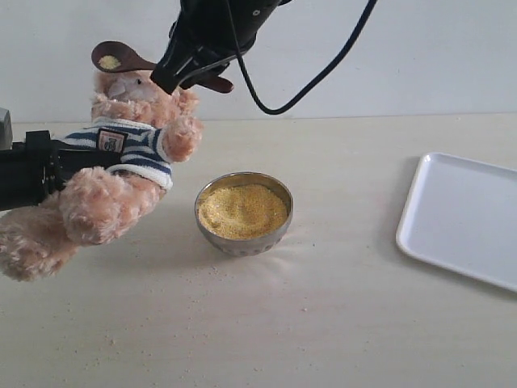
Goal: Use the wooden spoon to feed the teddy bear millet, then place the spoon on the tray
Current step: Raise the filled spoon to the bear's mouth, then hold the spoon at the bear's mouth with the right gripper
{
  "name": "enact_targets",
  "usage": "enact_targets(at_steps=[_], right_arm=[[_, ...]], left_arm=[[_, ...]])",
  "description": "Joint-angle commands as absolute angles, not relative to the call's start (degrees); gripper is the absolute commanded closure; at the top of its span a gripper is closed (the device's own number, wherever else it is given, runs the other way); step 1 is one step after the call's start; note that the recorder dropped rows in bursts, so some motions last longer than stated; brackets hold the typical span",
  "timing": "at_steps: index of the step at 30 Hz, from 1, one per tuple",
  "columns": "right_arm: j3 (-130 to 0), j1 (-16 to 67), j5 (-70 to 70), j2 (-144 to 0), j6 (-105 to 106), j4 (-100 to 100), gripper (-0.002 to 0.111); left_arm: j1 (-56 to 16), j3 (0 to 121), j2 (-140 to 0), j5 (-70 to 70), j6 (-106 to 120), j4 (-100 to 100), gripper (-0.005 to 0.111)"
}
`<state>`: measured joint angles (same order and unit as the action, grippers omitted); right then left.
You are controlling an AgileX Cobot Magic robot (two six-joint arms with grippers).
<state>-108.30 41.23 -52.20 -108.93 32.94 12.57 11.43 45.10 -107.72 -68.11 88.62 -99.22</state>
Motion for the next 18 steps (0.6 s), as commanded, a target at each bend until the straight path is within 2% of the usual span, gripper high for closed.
enact_targets(at_steps=[1,18], right_arm=[[-108.7,41.2,-51.3,-110.4,32.7,10.8,0.108],[-108.7,42.1,-47.8,-111.7,35.1,3.2,0.108]], left_arm=[[11.4,45.4,-107.7,-70.0,88.3,-99.9,0.102],[11.4,45.4,-107.7,-70.0,88.3,-99.9,0.102]])
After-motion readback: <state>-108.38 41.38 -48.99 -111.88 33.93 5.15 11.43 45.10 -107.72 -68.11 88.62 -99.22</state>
